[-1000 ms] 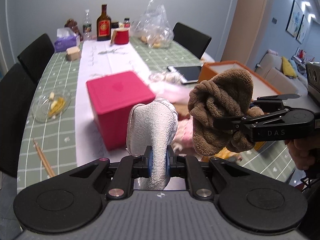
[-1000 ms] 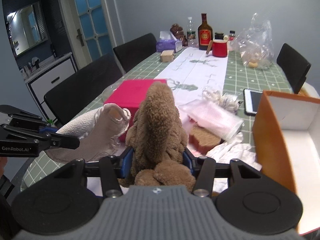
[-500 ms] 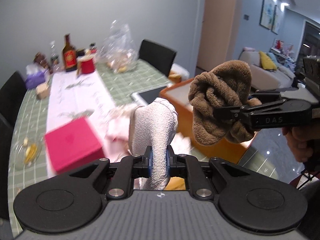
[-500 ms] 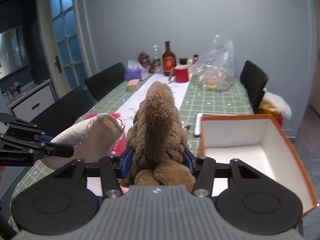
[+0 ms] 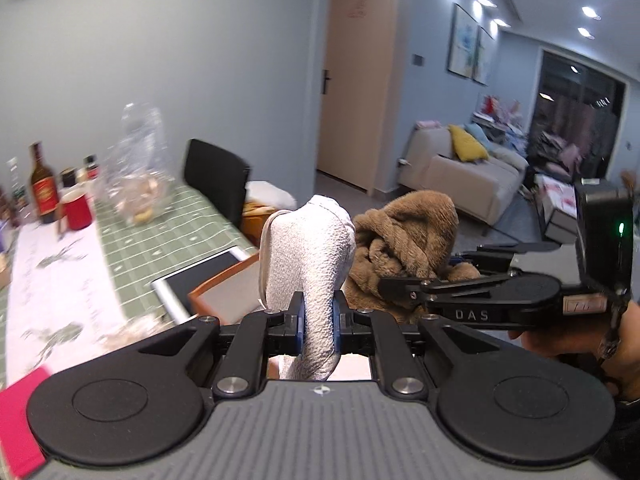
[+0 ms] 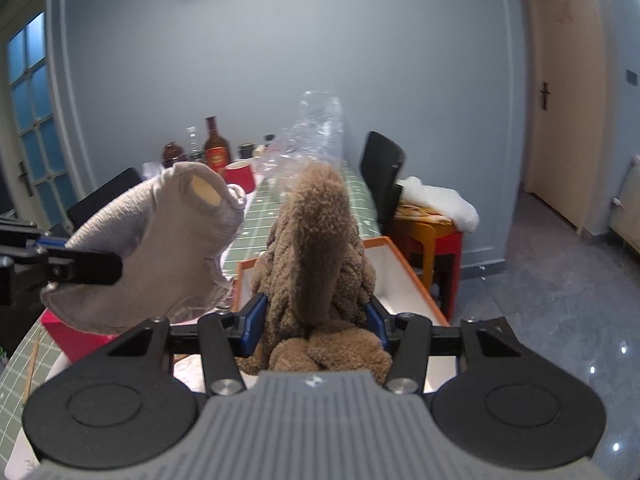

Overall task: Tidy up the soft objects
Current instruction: 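Carry the teddy bear and bath mitt with both tools over the orange box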

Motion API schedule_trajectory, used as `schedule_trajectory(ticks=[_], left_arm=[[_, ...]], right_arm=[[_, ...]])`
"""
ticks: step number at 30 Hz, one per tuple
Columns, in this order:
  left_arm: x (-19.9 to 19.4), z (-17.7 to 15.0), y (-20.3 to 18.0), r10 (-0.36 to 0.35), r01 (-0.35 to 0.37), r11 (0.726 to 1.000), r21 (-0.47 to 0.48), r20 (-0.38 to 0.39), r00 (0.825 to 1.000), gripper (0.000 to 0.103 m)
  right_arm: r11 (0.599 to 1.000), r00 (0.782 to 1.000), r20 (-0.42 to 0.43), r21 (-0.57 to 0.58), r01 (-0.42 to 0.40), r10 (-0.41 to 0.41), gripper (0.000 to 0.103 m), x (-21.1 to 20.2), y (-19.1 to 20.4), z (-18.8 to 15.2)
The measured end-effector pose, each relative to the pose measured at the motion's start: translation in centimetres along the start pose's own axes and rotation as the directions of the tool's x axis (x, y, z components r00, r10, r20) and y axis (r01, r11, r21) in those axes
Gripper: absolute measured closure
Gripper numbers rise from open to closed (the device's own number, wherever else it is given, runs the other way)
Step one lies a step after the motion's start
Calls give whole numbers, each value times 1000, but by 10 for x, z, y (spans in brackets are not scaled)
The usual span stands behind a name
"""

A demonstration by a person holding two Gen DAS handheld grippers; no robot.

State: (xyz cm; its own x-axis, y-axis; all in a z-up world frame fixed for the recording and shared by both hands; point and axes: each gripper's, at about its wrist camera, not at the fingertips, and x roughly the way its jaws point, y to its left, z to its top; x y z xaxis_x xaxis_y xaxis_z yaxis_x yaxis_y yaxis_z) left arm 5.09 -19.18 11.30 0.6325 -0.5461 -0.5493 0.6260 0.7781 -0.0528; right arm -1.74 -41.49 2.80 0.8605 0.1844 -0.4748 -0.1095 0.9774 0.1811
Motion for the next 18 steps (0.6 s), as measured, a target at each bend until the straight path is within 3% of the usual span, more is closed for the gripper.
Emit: schedule_trajectory(ticks=[6, 11, 18], left_arm=[[61, -8, -20, 46, -42, 996, 84, -49, 998, 89], [86, -17, -28, 14, -7, 998, 62, -112, 994, 89], [124, -36, -41, 50, -22, 994, 110, -262, 964, 88]], right_arm=[[996, 996, -56, 35, 77, -75, 52, 18, -26, -4], [993, 990, -95, 39, 110, -106, 52, 36, -39, -6], [994, 977, -192, 35, 100, -92, 52, 69, -49, -15]])
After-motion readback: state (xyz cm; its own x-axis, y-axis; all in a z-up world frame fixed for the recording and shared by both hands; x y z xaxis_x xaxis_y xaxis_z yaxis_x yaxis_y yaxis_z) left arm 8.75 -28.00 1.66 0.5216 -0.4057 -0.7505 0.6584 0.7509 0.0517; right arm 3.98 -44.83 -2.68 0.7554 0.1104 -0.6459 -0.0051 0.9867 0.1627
